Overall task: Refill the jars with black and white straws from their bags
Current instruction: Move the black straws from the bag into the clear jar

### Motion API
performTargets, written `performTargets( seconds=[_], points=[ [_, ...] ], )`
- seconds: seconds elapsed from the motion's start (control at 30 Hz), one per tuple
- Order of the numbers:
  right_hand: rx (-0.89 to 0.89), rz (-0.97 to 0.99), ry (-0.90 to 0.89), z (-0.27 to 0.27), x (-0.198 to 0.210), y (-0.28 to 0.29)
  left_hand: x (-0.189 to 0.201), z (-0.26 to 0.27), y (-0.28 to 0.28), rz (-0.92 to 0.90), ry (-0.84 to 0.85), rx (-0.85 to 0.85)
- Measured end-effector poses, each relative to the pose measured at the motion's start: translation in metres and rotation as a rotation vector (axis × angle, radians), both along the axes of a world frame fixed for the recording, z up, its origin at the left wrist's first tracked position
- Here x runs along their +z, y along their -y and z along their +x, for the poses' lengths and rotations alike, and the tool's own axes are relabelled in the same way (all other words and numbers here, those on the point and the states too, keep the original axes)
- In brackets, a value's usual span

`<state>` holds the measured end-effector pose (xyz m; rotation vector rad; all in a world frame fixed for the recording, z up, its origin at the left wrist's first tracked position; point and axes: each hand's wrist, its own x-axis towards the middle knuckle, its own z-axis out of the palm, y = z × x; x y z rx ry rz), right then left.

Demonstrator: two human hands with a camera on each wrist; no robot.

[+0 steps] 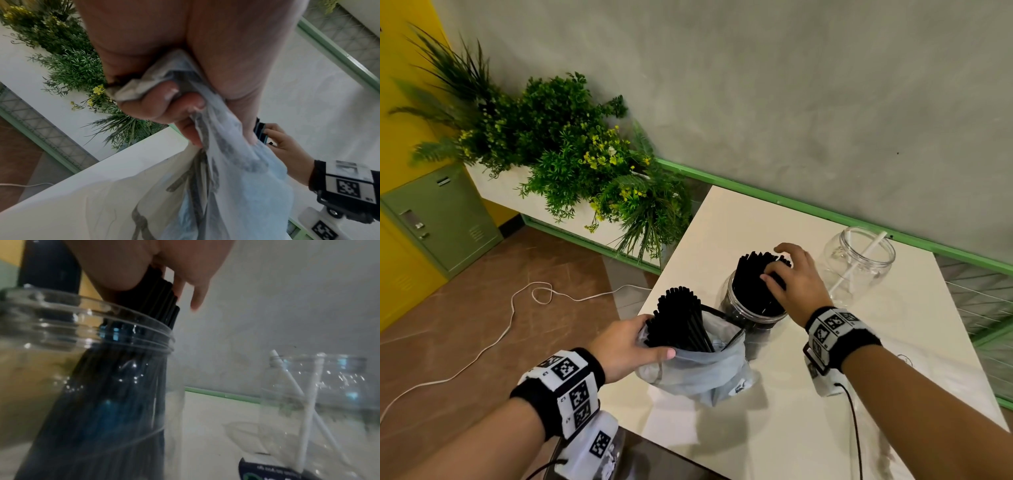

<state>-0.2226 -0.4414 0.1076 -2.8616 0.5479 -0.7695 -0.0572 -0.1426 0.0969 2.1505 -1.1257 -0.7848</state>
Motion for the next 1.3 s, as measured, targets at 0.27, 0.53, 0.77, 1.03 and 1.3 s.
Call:
performTargets(
  seconds=[0.27,0.53,0.77,1.03,1.3],
  points=[
    [-0.154,0.396,0.133,0.019,0.014,0.005,0.001,0.001,0.000,0.017,-0.004,-0.008],
    [-0.185,0.426,-0.077,0.016,0.008,0.009,0.002,-0.001,0.001,0.011,0.002,0.004],
    [-0.154,0.220,-0.232,0.006,0.013,0.003,0.003,-0.003,0.003,0.021,0.000,-0.002],
    [0.239,0.621,0.041,-0.008,0.021,-0.107,0.000,-0.006,0.004,-0.019,0.002,-0.005],
    [0.197,0.665,-0.123,0.006,-0.016,-0.135,-0.008,-0.011,0.000,-0.086,-0.045,0.018]
  ],
)
